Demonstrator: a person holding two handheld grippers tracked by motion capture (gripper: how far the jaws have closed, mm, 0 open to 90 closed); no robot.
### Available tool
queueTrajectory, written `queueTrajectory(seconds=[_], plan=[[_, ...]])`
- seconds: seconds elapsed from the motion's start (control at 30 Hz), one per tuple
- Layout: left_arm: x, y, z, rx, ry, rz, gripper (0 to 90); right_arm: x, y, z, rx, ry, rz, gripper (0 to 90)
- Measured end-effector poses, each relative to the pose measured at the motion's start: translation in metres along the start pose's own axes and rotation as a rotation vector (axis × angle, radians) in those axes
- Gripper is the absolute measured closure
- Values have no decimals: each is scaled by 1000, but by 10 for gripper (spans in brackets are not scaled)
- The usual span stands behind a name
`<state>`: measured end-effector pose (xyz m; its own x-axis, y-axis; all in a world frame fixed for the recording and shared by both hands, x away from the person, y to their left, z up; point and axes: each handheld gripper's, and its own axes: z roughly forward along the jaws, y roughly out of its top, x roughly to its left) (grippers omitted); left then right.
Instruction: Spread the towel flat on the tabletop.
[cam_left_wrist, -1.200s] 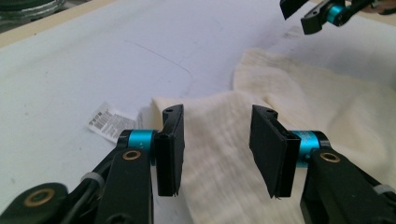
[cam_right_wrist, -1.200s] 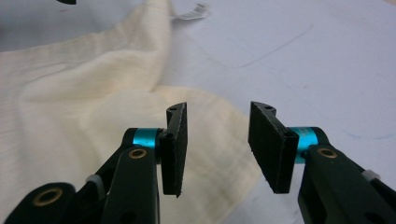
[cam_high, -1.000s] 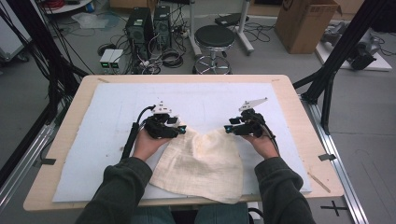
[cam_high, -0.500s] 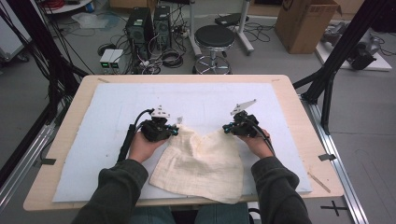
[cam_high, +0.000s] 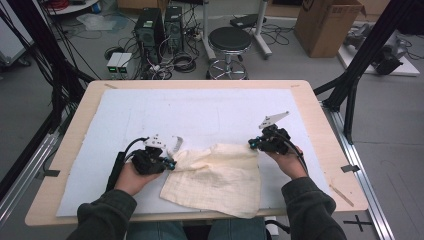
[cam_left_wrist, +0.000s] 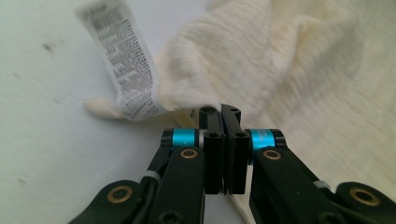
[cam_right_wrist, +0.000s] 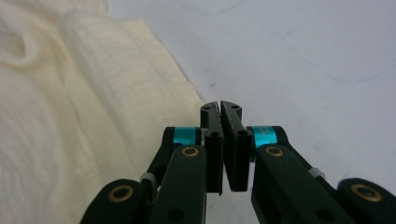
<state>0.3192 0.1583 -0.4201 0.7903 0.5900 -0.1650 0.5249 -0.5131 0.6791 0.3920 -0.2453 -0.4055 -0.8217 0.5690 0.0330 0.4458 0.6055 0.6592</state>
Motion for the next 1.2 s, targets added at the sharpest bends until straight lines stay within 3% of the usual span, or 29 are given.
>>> queueTrajectory(seconds=[0.13,0.23,0.33,0.53,0.67,0.77,0.87,0.93,1.1,1.2], plan=[[-7,-7,-3,14,-81,12,861,7,-8,2,21,20,-9,878],[-4,-3,-11,-30,-90,-8,718,5,-12,3,23,21,5,877],[4,5,-20,-86,-81,-42,631,5,-12,3,16,16,3,877],[23,25,-35,-178,-52,-89,615,4,-12,2,6,10,1,876],[34,34,-34,-220,-21,-123,601,3,-12,2,2,8,1,876],[42,38,-24,-195,-4,-140,624,2,-11,3,-2,8,0,876],[46,41,-10,-180,13,-172,708,2,-11,5,-3,8,0,875],[46,43,1,-139,20,-178,745,2,-10,6,-1,7,-3,875],[33,42,22,15,14,-85,763,0,-11,4,-12,4,5,874],[24,42,25,64,26,-27,737,1,-11,2,-18,5,4,874]])
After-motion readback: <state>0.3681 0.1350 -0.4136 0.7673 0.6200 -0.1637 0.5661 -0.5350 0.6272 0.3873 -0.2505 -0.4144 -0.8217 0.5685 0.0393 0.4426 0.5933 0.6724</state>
